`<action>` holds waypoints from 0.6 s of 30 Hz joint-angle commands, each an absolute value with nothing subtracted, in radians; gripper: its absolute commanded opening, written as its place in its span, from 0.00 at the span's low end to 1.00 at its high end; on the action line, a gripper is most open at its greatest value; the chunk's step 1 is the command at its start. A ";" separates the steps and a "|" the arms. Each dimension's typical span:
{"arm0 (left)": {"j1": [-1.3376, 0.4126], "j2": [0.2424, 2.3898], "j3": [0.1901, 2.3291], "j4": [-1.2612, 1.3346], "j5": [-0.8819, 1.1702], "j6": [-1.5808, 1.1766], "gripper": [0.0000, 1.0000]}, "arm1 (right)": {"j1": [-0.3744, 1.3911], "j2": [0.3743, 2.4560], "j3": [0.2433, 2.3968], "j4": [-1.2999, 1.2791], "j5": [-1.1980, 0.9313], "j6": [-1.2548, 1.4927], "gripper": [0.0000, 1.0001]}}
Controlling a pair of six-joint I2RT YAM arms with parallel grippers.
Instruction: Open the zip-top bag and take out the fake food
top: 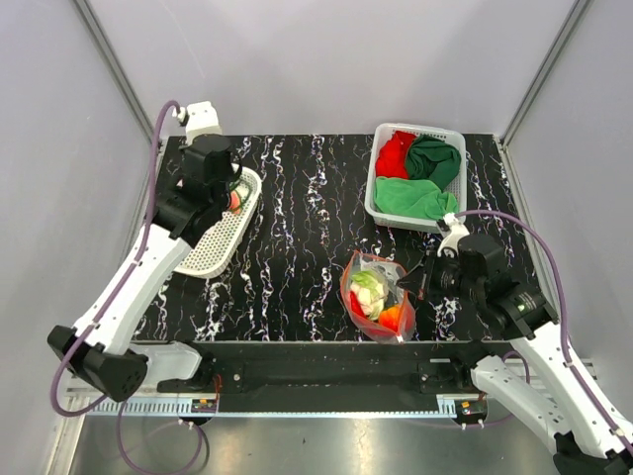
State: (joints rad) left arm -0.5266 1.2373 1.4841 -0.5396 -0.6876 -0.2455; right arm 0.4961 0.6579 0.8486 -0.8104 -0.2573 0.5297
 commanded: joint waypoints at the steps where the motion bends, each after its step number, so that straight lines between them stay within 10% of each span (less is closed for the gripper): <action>1: -0.396 1.227 1.355 -0.370 -0.801 -0.328 0.00 | 0.497 0.695 0.890 -0.796 -0.285 0.511 0.00; 18: -0.201 1.447 1.065 -0.003 -0.681 -0.292 0.00 | 0.497 0.755 0.896 -0.805 -0.262 0.492 0.00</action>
State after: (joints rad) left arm -0.2131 1.4372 1.1355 -0.1944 -0.7605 -0.3275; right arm 0.4961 0.7540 0.8585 -0.8101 -0.2794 0.5121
